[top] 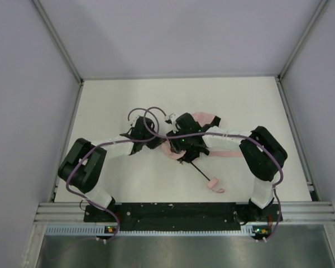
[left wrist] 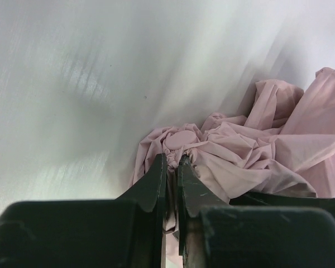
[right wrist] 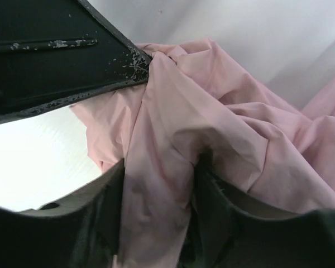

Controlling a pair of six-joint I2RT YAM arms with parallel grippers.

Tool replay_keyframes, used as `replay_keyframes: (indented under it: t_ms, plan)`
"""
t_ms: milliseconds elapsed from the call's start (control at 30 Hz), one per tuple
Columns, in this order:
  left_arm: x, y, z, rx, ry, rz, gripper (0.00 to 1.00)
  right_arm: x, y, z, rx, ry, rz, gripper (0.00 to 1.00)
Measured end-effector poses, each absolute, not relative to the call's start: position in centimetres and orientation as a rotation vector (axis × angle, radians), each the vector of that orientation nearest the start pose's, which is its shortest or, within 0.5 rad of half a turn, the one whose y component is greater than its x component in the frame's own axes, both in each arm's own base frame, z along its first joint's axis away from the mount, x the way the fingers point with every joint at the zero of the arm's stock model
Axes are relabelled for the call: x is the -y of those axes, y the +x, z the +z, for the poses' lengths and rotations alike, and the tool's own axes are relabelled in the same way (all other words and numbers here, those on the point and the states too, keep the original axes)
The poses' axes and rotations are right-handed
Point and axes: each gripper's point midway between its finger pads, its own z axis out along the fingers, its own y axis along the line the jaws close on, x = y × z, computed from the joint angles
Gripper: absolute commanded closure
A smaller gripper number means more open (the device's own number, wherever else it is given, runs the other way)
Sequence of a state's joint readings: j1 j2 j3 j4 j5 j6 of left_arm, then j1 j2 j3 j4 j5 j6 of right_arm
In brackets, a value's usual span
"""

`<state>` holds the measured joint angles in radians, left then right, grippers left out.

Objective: Put away the umbrella

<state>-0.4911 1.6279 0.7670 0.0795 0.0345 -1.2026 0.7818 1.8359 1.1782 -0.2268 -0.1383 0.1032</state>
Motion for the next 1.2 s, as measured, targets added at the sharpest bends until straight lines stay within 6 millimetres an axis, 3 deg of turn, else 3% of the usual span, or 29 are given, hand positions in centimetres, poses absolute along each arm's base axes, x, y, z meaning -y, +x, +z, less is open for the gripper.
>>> replay_keyframes:
  t_ms: [133,233,300,400,433,600,733,933,1033,1200]
  plan:
    - [23.0,33.5,4.4,-2.383,-0.865,-0.799,0.91,-33.3,29.0,3.4,-2.359,-0.839,0.584,0.82]
    - [22.8,33.6,4.4,-2.383,-0.872,-0.785,0.7,-33.6,29.1,3.4,-2.356,-0.795,0.616,0.98]
    - [22.5,33.7,4.5,-2.384,-0.876,-0.776,0.56,-33.7,29.1,3.3,-2.357,-0.772,0.643,1.0]
    - [21.6,33.5,5.2,-2.38,-0.895,-0.784,0.07,-33.8,29.2,3.2,-2.351,-0.728,0.71,1.0]
    - [21.2,33.4,5.5,-2.374,-0.896,-0.787,0.02,-33.9,29.2,3.1,-2.344,-0.71,0.743,1.0]
    - [19.7,32.4,7.7,-2.321,-0.951,-0.91,0.02,-34.2,28.9,3.2,-2.331,-0.636,0.948,1.0]
    - [20.8,30.6,8.6,-2.308,-0.976,-1.061,0.02,-34.7,28.7,3.2,-2.326,-0.567,1.143,1.0]
    - [23.2,28.4,8.4,-2.347,-1.017,-1.167,0.02,-35.0,28.5,3.3,-2.327,-0.474,1.392,1.0]
    - [23.5,28.6,8.3,-2.335,-1.044,-1.175,0.02,-35.0,28.2,3.4,-2.325,-0.458,1.484,1.0]
    - [23.1,29.3,5.9,-2.377,-1.122,-1.069,0.05,-34.9,27.9,3.5,-2.325,-0.449,1.564,1.0]
